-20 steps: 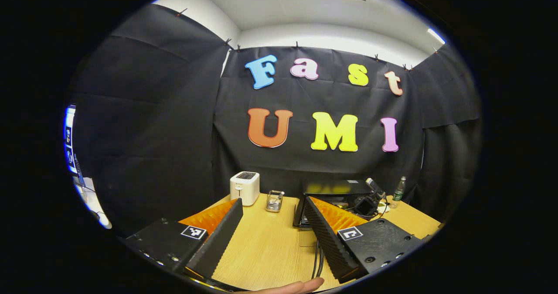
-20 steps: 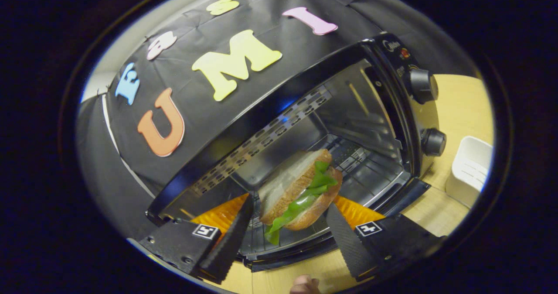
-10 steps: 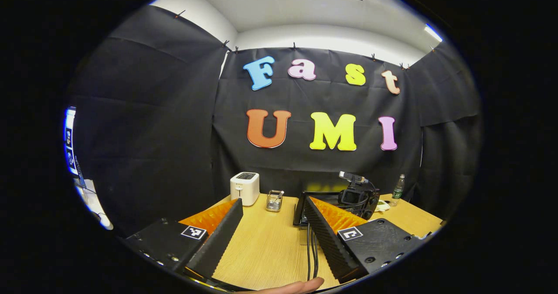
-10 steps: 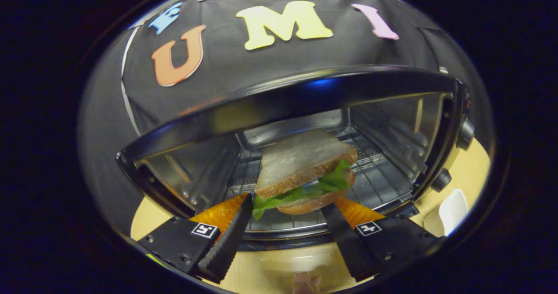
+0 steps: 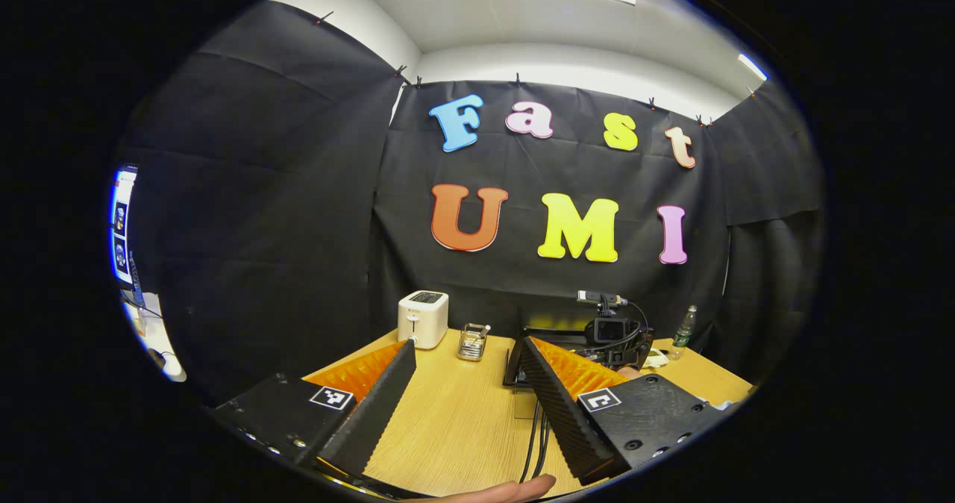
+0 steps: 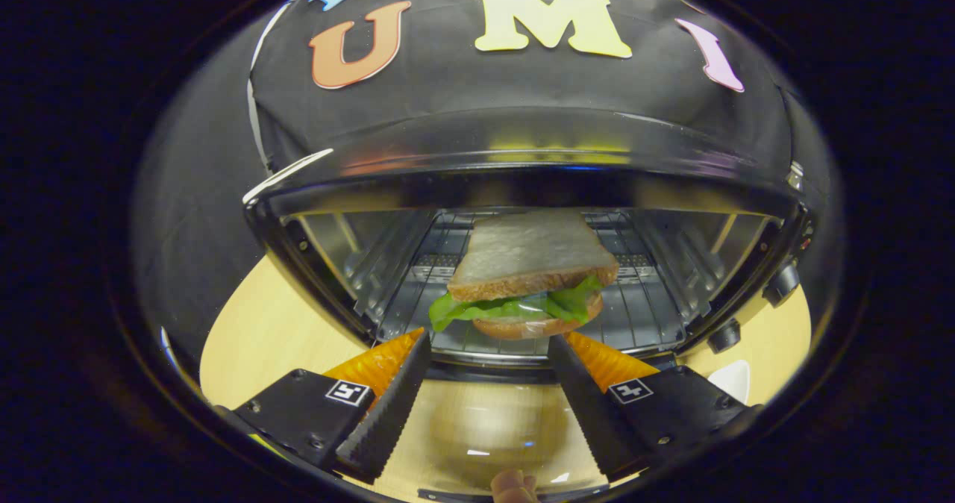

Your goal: Open the electric oven with the left hand, put the food in, and close the electric oven.

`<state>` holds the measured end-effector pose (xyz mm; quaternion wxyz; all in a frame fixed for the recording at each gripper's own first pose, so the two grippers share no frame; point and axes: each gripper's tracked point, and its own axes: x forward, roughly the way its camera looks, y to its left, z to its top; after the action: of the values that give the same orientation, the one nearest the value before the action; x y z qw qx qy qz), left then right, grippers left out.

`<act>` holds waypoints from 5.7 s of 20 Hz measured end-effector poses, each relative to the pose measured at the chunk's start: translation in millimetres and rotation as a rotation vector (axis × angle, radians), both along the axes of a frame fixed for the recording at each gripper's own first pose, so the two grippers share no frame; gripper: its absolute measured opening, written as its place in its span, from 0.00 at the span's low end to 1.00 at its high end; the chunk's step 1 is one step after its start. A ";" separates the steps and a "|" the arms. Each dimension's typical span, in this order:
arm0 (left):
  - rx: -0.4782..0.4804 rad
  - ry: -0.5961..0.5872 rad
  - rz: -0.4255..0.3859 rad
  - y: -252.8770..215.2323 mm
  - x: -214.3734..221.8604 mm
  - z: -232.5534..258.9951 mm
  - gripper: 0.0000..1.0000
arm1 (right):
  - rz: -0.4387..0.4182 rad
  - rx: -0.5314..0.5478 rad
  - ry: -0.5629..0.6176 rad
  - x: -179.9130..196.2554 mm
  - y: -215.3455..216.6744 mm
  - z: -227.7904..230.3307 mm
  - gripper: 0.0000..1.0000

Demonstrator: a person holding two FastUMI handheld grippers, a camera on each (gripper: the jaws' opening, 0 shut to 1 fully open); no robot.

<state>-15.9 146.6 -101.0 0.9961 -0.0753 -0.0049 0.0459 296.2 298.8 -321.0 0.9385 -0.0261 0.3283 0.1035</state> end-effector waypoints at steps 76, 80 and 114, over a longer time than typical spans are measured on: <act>0.139 0.545 -0.262 -242.2 177.3 -151.2 0.97 | -0.160 0.125 -0.816 -251.4 -324.0 352.0 1.00; 0.148 0.510 -0.252 -243.2 188.1 -138.0 0.98 | -0.159 0.124 -0.808 -254.9 -322.5 349.3 0.89; 0.149 0.093 -0.243 -220.7 109.0 56.6 0.97 | -0.152 0.075 -0.768 -287.9 -320.5 324.2 1.00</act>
<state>93.1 -74.1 -44.4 0.9963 0.0008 0.0473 -0.0720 8.3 -21.7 3.3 0.9983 -0.0041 -0.0498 0.0284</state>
